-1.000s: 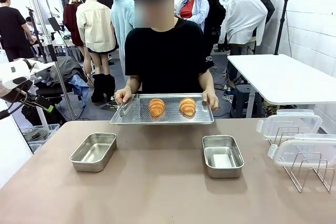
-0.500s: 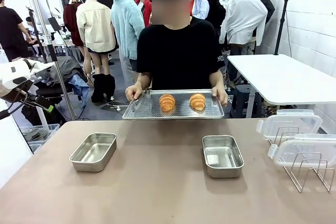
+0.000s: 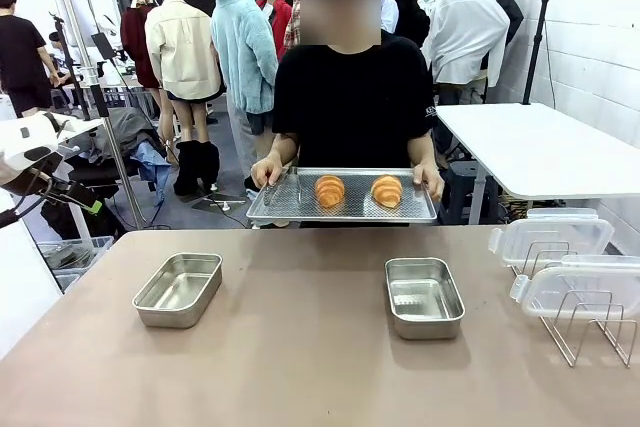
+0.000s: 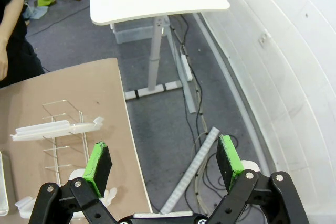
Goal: Place the bread in airtight containers.
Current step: Lift both Airtight Container.
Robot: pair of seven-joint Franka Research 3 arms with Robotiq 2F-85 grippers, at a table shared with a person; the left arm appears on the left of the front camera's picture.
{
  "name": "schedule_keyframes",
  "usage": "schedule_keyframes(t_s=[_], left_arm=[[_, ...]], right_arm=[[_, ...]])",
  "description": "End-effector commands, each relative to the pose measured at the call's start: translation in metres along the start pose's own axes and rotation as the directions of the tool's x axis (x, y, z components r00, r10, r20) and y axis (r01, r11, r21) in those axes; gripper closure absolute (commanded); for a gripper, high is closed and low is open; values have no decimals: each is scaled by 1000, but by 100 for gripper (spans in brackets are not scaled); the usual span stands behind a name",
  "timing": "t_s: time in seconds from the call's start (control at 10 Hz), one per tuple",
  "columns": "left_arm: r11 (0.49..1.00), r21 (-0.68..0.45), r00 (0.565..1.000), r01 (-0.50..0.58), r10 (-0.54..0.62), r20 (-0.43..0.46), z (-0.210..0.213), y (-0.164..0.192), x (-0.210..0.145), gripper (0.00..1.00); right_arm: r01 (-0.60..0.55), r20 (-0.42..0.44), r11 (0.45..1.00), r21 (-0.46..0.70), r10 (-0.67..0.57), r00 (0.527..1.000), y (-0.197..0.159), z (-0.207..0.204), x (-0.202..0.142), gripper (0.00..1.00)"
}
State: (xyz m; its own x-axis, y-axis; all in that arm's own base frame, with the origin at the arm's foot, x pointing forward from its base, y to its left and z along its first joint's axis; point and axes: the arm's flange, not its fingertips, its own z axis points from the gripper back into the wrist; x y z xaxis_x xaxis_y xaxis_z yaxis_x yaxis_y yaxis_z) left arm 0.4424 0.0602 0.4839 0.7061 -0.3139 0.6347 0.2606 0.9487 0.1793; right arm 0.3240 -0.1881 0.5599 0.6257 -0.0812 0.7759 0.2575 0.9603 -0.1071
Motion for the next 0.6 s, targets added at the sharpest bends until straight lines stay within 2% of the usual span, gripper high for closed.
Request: schedule_keyframes(t_s=[0.0, 0.2, 0.3, 0.5], left_arm=[[1000, 1, 1000, -5, 5, 3, 2, 1, -2, 0], [1000, 0, 1000, 0, 0, 0, 0, 0, 0, 0], [999, 38, 998, 11, -13, 57, 14, -25, 18, 0], [999, 10, 993, 40, -41, 109, 37, -62, 41, 0]], right_arm=[[3, -10, 1000, 0, -3, 1000, 0, -2, -2, 0], [0, 0, 1000, 0, 0, 1000, 0, 0, 0, 0], [-12, 68, 1000, 18, 11, 998, 13, 25, 26, 0], [-4, 94, 995, 101, -5, 996, 56, 78, 59, 0]])
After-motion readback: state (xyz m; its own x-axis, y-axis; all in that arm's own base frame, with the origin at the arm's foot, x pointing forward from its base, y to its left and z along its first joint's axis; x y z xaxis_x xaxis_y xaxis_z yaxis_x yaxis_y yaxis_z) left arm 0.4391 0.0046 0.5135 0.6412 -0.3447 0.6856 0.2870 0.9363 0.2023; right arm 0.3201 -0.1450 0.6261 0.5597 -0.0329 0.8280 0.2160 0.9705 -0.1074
